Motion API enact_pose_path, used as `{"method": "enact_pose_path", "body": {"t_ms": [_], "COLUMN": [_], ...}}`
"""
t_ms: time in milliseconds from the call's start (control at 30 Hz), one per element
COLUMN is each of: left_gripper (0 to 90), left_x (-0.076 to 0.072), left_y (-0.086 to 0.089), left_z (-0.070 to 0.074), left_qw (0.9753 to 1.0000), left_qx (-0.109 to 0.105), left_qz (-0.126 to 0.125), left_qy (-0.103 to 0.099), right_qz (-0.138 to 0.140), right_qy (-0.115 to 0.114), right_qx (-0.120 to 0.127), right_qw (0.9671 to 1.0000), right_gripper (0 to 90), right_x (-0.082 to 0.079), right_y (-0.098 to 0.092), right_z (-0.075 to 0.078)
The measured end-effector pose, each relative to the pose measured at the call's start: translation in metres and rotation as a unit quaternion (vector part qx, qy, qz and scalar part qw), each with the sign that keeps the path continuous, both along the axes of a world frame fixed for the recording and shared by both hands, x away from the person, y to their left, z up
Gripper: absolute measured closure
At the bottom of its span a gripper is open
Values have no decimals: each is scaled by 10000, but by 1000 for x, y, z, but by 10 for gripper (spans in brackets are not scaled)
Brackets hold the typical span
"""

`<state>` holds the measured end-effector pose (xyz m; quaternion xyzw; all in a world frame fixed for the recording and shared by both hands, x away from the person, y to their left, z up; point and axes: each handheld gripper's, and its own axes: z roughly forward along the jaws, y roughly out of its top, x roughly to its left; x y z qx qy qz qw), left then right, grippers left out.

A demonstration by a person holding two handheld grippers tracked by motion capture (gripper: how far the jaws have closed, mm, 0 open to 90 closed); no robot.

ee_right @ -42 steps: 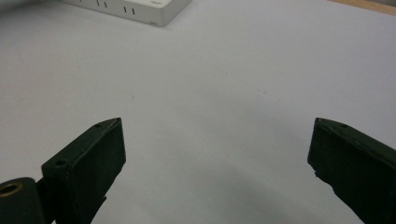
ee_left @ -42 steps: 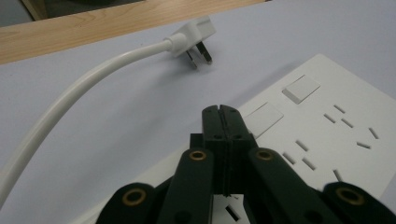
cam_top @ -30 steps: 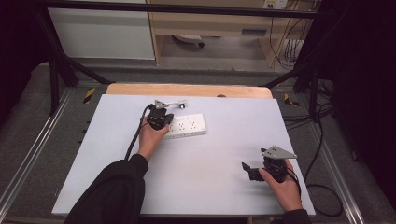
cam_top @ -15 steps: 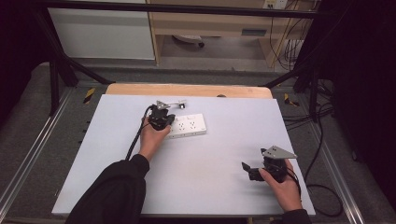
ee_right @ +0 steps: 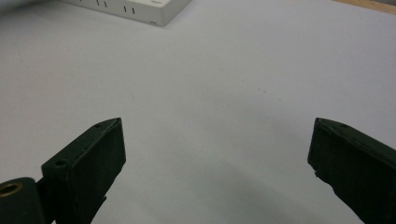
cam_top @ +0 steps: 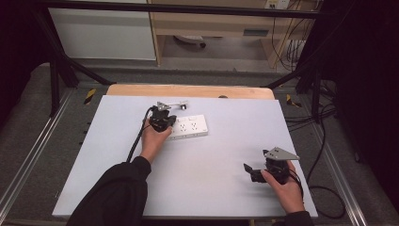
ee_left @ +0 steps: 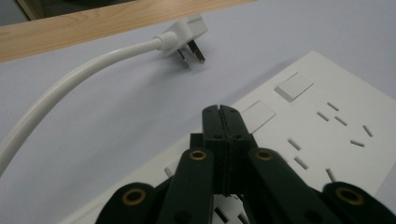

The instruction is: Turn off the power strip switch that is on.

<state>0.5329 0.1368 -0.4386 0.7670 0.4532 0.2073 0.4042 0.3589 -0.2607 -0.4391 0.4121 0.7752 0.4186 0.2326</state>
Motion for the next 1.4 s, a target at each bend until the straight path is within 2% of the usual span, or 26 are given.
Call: {"method": "enact_pose_path", "body": {"t_ms": [367, 1000, 1233, 1300, 1400], "left_gripper": [900, 900, 899, 859, 814], "left_x": [1, 2, 1, 1, 0], "left_y": [2, 5, 4, 3, 2], "left_z": [0, 2, 4, 4, 5], "left_qw": [10000, 9999, 9997, 9996, 9995], "left_qx": [-56, -80, -204, -187, -227], "left_qz": [31, 31, -30, -42, -67], "left_qy": [11, -85, -124, -202, -191], "right_qz": [2, 4, 11, 5, 9], "right_qy": [6, 12, 9, 13, 6], "right_qx": [16, 17, 9, 13, 7], "right_qw": [10000, 10000, 10000, 10000, 10000], "right_gripper": [46, 46, 46, 46, 46], "right_x": [0, 0, 0, 0, 0], "right_y": [0, 0, 0, 0, 0], "right_z": [0, 0, 0, 0, 0]}}
